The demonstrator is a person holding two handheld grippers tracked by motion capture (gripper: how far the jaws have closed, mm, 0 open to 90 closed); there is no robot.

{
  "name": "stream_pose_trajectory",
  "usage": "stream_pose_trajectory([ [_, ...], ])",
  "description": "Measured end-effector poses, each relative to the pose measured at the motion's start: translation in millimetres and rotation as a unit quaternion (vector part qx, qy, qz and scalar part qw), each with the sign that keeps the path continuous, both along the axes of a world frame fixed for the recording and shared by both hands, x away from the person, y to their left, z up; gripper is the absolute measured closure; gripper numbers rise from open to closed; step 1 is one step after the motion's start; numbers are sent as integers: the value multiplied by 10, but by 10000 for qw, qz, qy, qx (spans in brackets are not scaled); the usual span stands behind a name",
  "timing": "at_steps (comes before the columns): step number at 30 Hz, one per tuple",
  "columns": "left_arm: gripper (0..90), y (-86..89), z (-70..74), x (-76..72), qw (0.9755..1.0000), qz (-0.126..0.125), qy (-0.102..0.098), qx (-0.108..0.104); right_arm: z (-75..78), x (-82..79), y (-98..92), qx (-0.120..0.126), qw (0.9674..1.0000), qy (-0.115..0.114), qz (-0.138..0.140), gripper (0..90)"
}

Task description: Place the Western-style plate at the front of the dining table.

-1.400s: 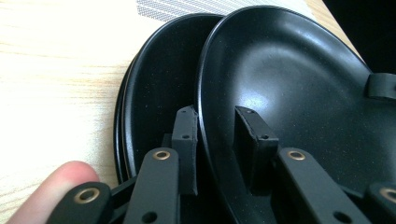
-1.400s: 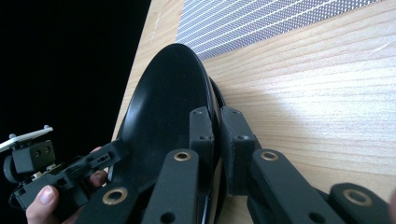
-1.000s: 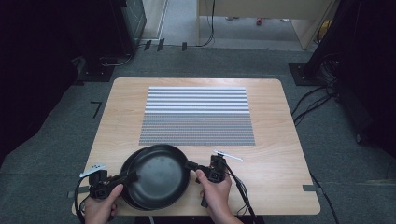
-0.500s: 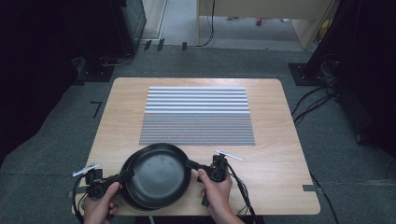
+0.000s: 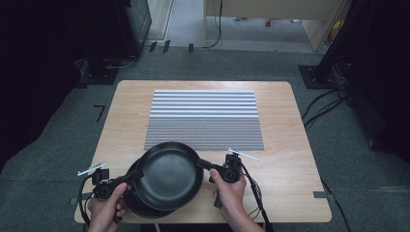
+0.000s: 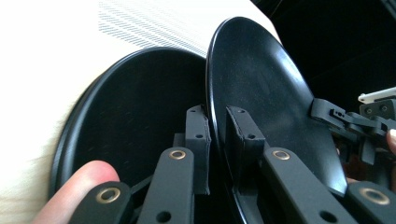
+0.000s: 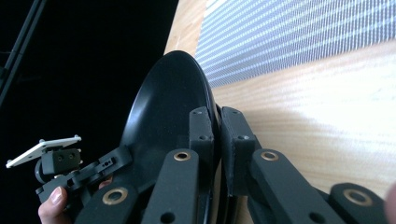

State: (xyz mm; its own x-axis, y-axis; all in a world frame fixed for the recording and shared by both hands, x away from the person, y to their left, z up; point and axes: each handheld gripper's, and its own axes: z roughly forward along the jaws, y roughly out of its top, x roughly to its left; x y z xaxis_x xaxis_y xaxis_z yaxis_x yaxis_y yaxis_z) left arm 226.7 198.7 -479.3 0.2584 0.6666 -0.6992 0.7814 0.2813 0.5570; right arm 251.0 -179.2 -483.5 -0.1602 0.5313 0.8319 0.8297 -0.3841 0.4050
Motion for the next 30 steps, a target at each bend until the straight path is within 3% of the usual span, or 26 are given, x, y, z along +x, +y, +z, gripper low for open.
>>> stream_pose_trajectory([
  [10,803,-133,256,153,9999,-110,-71,-97,233,118,-136,48,9997,-214,-53,842],
  [23,795,-400,722,471,9989,-286,-351,155,555,358,-366,143,9987,-446,-224,842],
  [30,785,-548,878,669,9981,-372,-414,269,691,535,-491,212,9980,-489,-345,841],
])
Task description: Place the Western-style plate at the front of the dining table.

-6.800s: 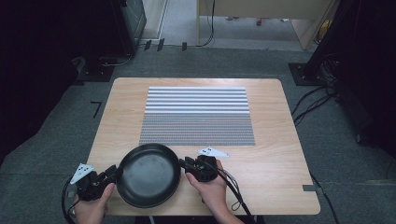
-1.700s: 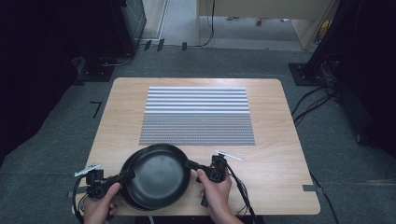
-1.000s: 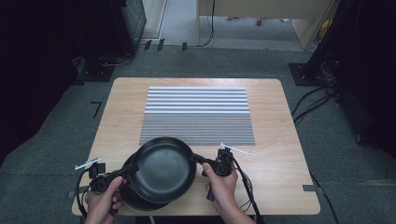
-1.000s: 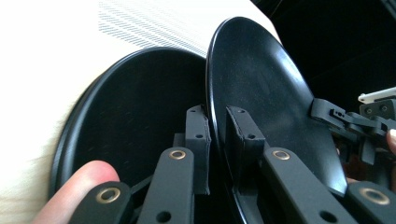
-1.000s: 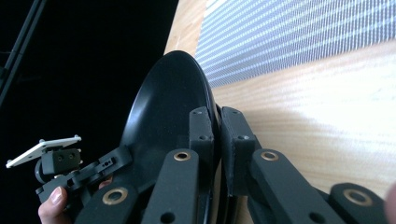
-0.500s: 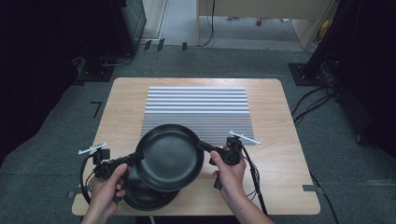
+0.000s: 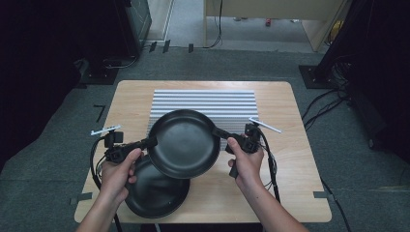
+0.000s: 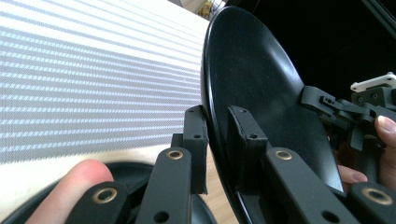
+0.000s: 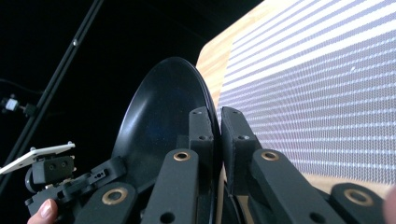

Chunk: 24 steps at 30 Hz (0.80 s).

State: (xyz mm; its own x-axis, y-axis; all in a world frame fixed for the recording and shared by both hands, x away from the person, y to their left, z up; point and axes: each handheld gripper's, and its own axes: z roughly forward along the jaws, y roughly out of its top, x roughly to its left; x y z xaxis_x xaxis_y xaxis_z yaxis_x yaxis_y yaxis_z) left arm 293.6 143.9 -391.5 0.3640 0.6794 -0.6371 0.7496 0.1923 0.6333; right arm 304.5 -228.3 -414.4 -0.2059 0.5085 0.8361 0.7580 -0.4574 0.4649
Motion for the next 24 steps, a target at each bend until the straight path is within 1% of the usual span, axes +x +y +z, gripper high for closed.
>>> stream_pose_trajectory([
  [2,784,-46,25,73,10000,-26,11,10,24,58,-45,15,10000,22,-53,841],
  [5,784,-112,40,200,10000,-55,75,-28,51,131,-105,23,9999,43,-104,841],
  [8,786,-178,46,332,9999,-89,139,-52,75,224,-173,-11,9998,39,-181,841],
  [12,786,-271,52,494,9998,-96,170,-38,72,340,-251,-17,9996,52,-265,841],
  [13,786,-311,50,559,9998,-102,192,-11,67,364,-265,-13,9996,58,-282,841],
  [14,786,-331,48,590,9997,-111,200,20,54,407,-297,-8,9994,98,-317,842],
  [16,786,-385,44,660,9997,-92,209,79,28,458,-333,-7,9993,92,-368,842],
  [18,784,-466,46,729,9997,-57,129,198,-12,513,-373,17,9991,54,-410,841],
  [20,784,-544,37,807,9996,-24,122,241,-74,585,-420,-9,9985,47,-538,842],
  [22,783,-616,21,897,9994,12,99,326,-129,645,-459,28,9980,104,-624,842],
  [24,783,-683,-18,1018,9993,60,121,342,-189,710,-503,92,9974,192,-693,844],
])
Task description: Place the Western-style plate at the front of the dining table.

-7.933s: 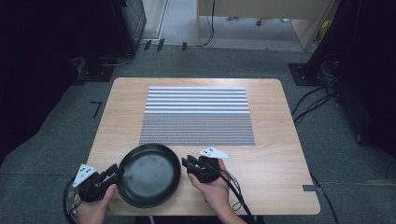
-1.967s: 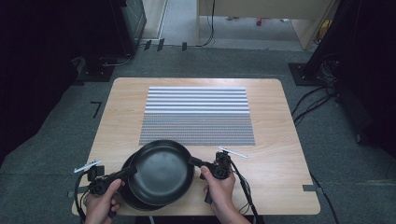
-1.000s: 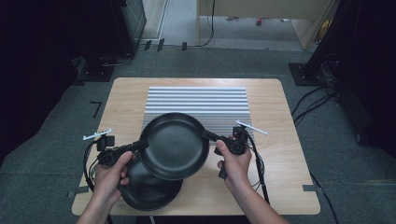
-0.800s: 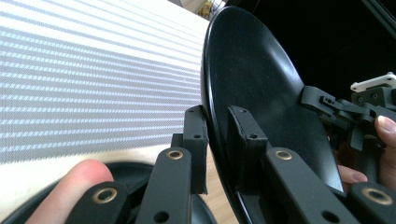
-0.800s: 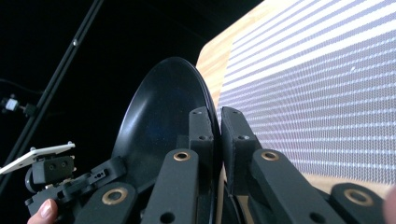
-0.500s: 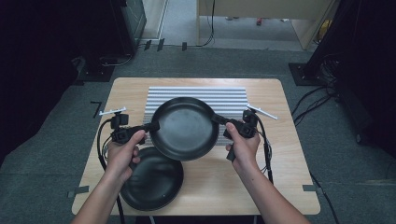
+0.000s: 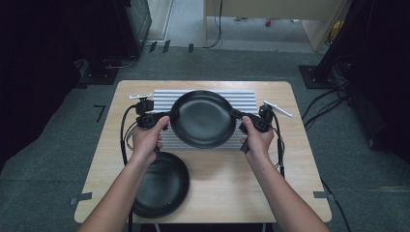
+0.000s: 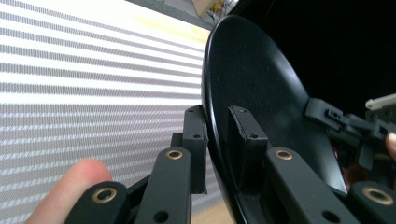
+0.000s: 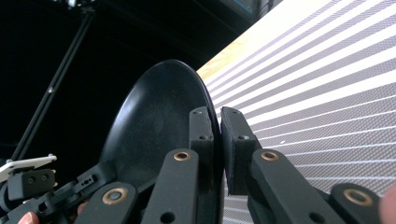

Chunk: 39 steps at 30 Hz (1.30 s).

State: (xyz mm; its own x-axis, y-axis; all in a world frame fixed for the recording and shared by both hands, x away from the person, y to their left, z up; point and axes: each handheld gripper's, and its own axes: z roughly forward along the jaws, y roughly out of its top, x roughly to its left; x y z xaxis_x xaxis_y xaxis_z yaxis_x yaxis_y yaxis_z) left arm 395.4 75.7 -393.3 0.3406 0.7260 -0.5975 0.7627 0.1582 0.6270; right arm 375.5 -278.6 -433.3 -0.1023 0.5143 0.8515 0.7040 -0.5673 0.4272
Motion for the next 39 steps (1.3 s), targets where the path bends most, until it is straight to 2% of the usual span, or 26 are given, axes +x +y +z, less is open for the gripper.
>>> stream_pose_trajectory([
  [3,782,-53,-57,118,10000,-31,-7,42,-47,61,-36,-80,9999,46,-71,845],
  [6,782,-109,-152,240,10000,10,76,27,-107,129,-70,-171,9997,85,-121,846],
  [11,781,-195,-295,366,9996,72,281,34,-229,235,-117,-302,9990,229,-229,846],
  [15,776,-256,-449,486,9984,94,555,16,-303,289,-150,-397,9983,342,-257,846],
  [20,774,-287,-569,601,9973,111,728,25,-388,380,-170,-593,9968,445,-305,847],
  [28,773,-246,-774,805,9950,326,942,1,-546,580,-80,-749,9947,579,-398,847],
  [33,773,-221,-861,867,9939,360,1040,59,-664,691,-26,-848,9933,682,-392,846],
  [37,777,-156,-963,939,9921,380,1194,-113,-706,746,26,-945,9925,666,-396,848],
  [39,781,-138,-1009,969,9916,331,1246,-131,-728,766,38,-970,9922,691,-370,849],
])
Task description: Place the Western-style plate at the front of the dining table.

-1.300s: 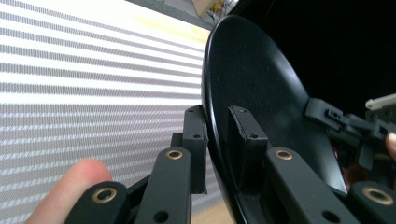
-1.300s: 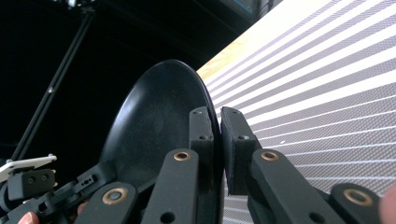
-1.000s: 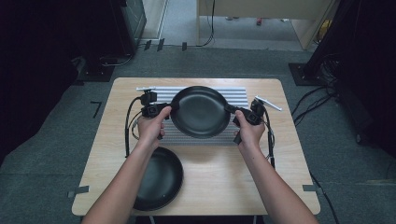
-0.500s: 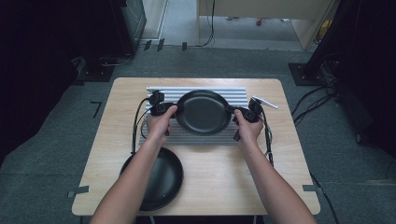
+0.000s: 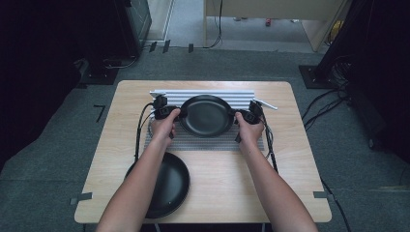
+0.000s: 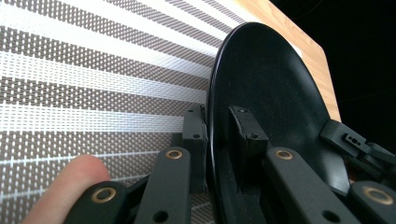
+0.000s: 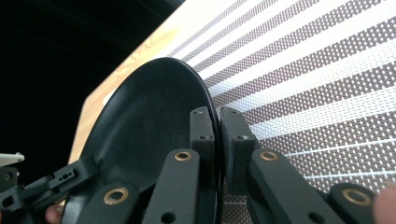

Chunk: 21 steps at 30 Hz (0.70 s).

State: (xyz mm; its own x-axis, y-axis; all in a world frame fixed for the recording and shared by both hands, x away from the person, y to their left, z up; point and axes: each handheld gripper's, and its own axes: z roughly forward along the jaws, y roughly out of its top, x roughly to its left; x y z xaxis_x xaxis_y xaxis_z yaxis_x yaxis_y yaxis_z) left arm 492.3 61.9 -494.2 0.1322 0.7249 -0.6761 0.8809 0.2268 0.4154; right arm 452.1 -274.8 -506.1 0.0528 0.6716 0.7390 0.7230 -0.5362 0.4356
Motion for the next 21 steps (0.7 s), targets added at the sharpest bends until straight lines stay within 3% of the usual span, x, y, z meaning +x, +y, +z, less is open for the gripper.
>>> stream_pose_trajectory([
  [3,777,-11,-39,21,10000,-31,-34,62,-26,25,12,-145,9999,41,50,848],
  [13,768,-85,-107,34,9996,-54,-65,266,-119,94,-13,-283,9995,134,52,833],
  [16,745,-95,-145,45,9989,-58,-40,453,-125,111,14,-393,9991,100,78,833],
  [21,744,-70,-160,46,9990,-75,-71,425,-149,126,50,-474,9988,18,77,831],
])
